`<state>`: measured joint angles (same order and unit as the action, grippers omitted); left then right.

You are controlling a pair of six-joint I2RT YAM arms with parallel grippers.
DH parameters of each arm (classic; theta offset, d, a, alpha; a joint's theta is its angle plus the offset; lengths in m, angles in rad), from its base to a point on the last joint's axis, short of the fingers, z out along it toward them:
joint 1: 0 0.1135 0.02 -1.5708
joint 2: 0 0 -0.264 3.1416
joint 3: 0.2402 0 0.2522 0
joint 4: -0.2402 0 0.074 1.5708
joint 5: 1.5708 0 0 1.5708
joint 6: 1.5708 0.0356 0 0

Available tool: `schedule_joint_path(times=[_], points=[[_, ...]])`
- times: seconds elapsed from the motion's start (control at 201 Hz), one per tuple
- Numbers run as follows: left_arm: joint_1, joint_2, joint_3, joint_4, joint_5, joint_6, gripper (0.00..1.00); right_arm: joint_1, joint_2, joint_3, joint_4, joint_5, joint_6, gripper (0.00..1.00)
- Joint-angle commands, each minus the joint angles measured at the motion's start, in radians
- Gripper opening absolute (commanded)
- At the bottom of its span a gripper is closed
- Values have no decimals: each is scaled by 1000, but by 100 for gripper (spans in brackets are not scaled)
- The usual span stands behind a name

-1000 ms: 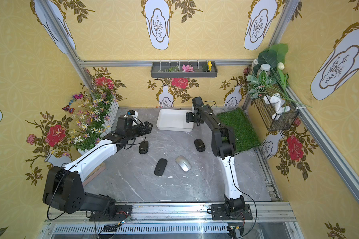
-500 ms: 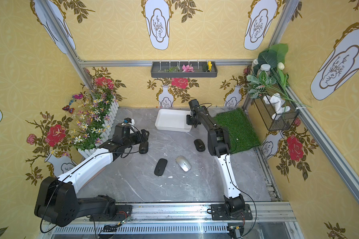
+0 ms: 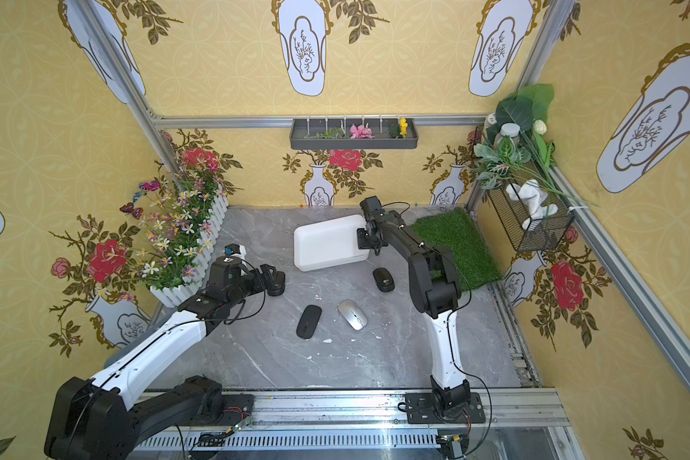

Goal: Put the mouse in the storage box
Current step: Pick up the storage box at the center of the board, then place the storage box at the center of the board.

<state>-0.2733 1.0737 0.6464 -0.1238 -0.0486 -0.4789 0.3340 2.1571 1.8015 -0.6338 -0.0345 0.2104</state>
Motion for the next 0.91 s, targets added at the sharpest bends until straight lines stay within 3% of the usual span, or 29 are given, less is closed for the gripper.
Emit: schedule_joint_path(times=[0.0, 0.319, 0.697, 0.901], points=[[1, -55, -43, 8, -66, -4, 96, 11, -91, -105, 71, -27, -10, 0], [1, -51, -96, 36, -43, 12, 97, 69, -285, -409, 187, 30, 115, 0], [1, -17, -148, 86, -38, 52, 98, 117, -298, -532, 248, 96, 185, 0], [0, -16, -295, 308, 69, 78, 99, 137, -281, -566, 269, 96, 200, 0]])
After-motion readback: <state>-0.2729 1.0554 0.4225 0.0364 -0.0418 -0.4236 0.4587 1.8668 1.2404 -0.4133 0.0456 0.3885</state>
